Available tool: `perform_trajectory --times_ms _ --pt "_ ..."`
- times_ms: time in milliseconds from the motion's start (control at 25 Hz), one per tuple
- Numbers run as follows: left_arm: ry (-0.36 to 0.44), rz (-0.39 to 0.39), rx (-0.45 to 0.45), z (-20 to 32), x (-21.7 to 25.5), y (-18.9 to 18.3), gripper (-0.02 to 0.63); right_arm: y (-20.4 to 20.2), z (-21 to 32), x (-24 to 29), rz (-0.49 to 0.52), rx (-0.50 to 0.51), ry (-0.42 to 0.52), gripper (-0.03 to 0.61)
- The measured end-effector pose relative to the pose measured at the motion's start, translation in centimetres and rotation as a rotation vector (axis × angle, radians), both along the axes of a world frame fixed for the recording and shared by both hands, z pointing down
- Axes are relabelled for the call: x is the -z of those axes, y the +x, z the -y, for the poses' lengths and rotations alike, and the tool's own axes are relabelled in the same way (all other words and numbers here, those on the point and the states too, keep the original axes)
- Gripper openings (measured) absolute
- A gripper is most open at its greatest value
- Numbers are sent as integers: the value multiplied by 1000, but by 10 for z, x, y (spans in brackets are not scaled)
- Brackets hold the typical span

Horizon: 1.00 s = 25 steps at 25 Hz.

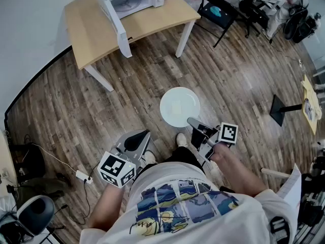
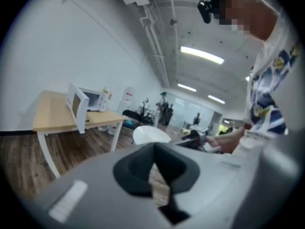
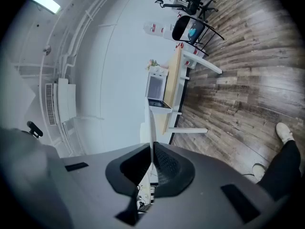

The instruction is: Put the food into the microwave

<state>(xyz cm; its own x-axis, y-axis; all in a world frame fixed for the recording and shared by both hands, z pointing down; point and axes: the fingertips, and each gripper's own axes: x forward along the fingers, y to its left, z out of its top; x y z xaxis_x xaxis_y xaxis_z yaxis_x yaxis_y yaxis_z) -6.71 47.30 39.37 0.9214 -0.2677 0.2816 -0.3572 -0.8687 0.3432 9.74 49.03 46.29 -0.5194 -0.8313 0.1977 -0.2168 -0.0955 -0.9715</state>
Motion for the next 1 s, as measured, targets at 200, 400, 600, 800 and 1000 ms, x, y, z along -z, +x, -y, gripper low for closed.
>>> perform_trajectory --times_ms 200,400,600,800,1000 --pt "1 -11 -4 12 -1 -38 8 -34 9 4 24 -28 1 15" --pt "14 -44 2 38 5 -40 8 -36 32 6 21 -30 -3 15" --pt "32 -30 33 81 11 -25 8 -15 82 2 8 -12 -3 15" --pt "50 3 54 135 24 -1 8 11 152 6 30 26 11 15" --pt "60 19 95 183 29 22 8 41 209 3 50 42 14 15"
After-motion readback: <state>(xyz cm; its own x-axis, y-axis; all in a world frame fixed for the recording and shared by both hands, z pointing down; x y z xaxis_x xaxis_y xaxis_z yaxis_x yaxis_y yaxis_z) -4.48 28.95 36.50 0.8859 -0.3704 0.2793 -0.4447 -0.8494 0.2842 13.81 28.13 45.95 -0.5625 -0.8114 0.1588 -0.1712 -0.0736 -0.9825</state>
